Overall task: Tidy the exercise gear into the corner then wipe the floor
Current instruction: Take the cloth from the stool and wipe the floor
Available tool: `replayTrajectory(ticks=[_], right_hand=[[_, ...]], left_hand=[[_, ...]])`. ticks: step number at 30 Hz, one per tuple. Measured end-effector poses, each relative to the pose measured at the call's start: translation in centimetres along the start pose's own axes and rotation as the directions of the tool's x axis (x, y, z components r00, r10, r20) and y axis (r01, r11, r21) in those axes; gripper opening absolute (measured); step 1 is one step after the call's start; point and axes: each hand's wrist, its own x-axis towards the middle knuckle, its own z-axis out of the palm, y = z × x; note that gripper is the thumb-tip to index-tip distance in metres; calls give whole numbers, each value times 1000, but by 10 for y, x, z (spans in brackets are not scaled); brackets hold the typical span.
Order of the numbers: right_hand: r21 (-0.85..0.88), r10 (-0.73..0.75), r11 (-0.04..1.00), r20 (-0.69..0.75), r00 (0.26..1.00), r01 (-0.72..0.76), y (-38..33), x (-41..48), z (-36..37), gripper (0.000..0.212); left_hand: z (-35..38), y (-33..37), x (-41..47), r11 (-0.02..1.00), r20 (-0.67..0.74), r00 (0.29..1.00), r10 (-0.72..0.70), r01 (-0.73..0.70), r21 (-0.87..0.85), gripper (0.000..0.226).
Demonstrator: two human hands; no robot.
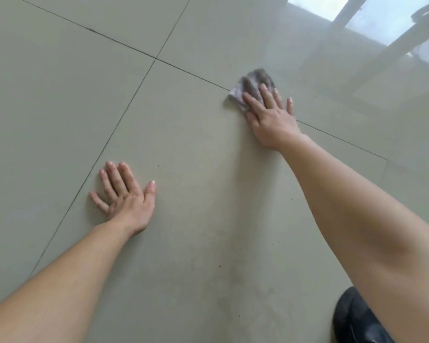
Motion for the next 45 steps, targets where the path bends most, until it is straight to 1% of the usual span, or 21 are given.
replayTrajectory(ticks=[2, 4, 7, 9, 11, 13, 14, 15, 17, 19, 21, 23, 26, 29, 33, 35, 37, 39, 41, 43, 45], right_hand=[[68, 193, 979, 11, 981, -194, 5, 8, -6, 54], [79, 137, 987, 1, 991, -137, -7, -12, 5, 55], [7, -209, 978, -57, 976, 210, -37, -91, 50, 52], [-15, -454, 891, -52, 890, 454, -46, -157, 79, 50], [-49, -643, 761, 67, 763, 647, -32, -189, 85, 48], [-118, -722, 669, 132, 680, 734, -1, -175, 73, 46], [-155, -681, 708, 109, 724, 689, 16, -158, 63, 47], [-160, -567, 809, 37, 823, 565, 32, -137, 52, 48], [-81, -134, 988, -59, 989, 130, 70, -100, 26, 51], [78, 278, 958, -28, 960, -276, 96, -87, 6, 54], [87, 359, 930, -10, 933, -356, 94, -101, 6, 57], [54, 220, 974, -6, 975, -220, 75, -134, 24, 56], [-23, -124, 992, -25, 992, 123, 38, -206, 66, 54], [-71, -385, 919, 55, 921, 388, 24, -255, 86, 51], [-177, -581, 774, 183, 793, 608, 65, -236, 64, 50], [-156, -413, 891, 118, 903, 427, 101, -209, 46, 50], [-78, -70, 994, 21, 997, 72, 142, -185, 27, 51], [-14, 223, 975, 21, 974, -223, 173, -169, 13, 53], [53, 407, 911, 30, 913, -408, 183, -161, 9, 55], [129, 487, 866, -6, 873, -482, 165, -162, 16, 55], [112, 363, 927, -29, 931, -358, 132, -182, 35, 56]], left_hand=[[1, 0, 1, 1000, -17, 1000, -2, 3, 5, 80], [1, 1, 1, 1000, -25, 1000, -6, 6, 5, 80], [2, 1, 1, 1000, -35, 999, -7, 7, 11, 80], [3, 0, 0, 1000, -46, 999, -3, 4, 8, 80], [3, 0, 1, 1000, -56, 998, 0, 0, 4, 81], [3, 0, 2, 1000, -57, 998, -5, 5, -1, 81], [4, 0, 3, 1000, -61, 998, -6, 7, 1, 81], [5, 0, 3, 1000, -64, 998, -7, 8, 5, 81], [6, 0, 4, 1000, -77, 997, -7, 8, 9, 81], [8, -2, 6, 1000, -90, 996, -5, 7, 17, 81], [8, -2, 6, 1000, -88, 996, -5, 7, 23, 82], [6, -2, 5, 1000, -82, 997, -1, 3, 28, 82], [2, 5, -3, 999, -92, 996, -21, 25, 45, 80], [3, 27, -22, 998, -154, 988, -25, 33, 55, 70], [25, 77, -60, 971, -122, 964, 237, -232, 58, 67], [46, 103, -77, 951, -34, 951, 306, -304, 63, 67], [65, 120, -89, 948, 30, 953, 300, -302, 99, 68], [76, 127, -89, 946, 26, 958, 286, -287, 150, 70], [77, 127, -87, 950, 41, 963, 268, -271, 155, 71], [74, 127, -87, 948, 55, 962, 269, -274, 159, 71], [71, 128, -89, 948, 77, 959, 274, -283, 148, 70]])
